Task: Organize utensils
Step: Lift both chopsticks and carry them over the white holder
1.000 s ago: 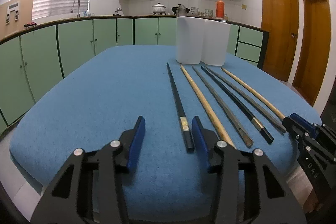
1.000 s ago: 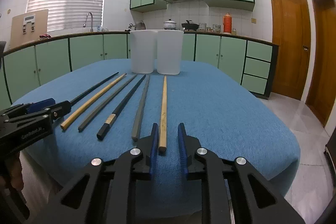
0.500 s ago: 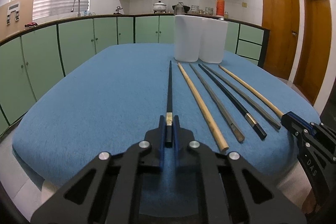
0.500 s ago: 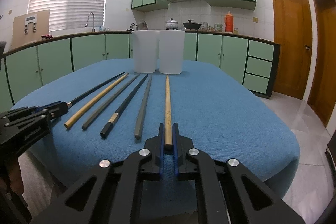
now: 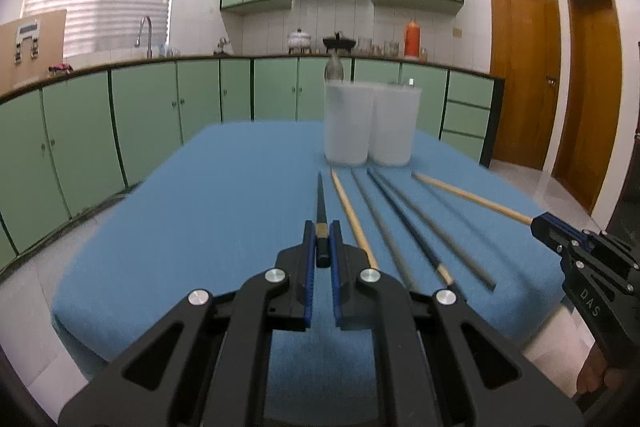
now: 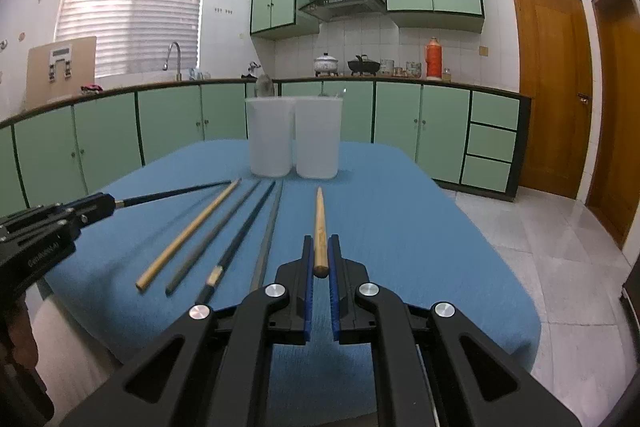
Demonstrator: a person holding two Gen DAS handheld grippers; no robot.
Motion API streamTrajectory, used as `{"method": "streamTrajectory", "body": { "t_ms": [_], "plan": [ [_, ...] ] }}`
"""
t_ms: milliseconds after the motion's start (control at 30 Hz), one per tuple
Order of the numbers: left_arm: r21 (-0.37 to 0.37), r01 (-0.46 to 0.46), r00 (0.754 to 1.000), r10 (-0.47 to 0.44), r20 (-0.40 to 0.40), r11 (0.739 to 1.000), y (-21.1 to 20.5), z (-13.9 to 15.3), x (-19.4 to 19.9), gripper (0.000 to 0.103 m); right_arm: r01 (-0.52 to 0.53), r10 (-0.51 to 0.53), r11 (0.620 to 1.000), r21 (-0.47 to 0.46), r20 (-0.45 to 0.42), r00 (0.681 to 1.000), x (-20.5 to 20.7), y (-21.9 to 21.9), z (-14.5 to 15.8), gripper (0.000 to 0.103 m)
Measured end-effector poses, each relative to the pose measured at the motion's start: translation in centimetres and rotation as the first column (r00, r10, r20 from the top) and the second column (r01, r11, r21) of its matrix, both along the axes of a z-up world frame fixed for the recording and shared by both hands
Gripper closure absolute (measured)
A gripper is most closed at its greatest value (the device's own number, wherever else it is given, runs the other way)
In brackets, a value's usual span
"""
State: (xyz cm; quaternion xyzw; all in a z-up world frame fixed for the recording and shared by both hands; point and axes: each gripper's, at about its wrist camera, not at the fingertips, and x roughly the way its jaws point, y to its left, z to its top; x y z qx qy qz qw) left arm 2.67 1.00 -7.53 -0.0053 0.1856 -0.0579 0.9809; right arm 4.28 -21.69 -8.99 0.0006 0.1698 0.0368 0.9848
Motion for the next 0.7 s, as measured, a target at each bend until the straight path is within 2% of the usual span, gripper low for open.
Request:
{"method": "streamTrajectory", "body": {
  "t_ms": [267,433,700],
  "plan": [
    [-0.019,-0.004,0.996,0.005,0.092,1.000,0.7,4.9,0.8,0.097,-0.028,0.026,0.998,0.057,0.032,0.999,0.8,-1.7,3.7,0.096],
    [-0.014,0.005,0.991,-0.004,0.133,1.000,0.5,7.6,2.2,0.097,-0.054,0.051,0.996,0.075,0.037,0.998,2.3,-2.7,7.4,0.096],
    [-0.015,0.055,0.993,-0.054,0.104,0.998,0.1,11.4,6.1,0.097,-0.103,0.105,0.992,0.074,-0.020,0.994,6.2,-3.5,12.2,0.096]
  ]
}}
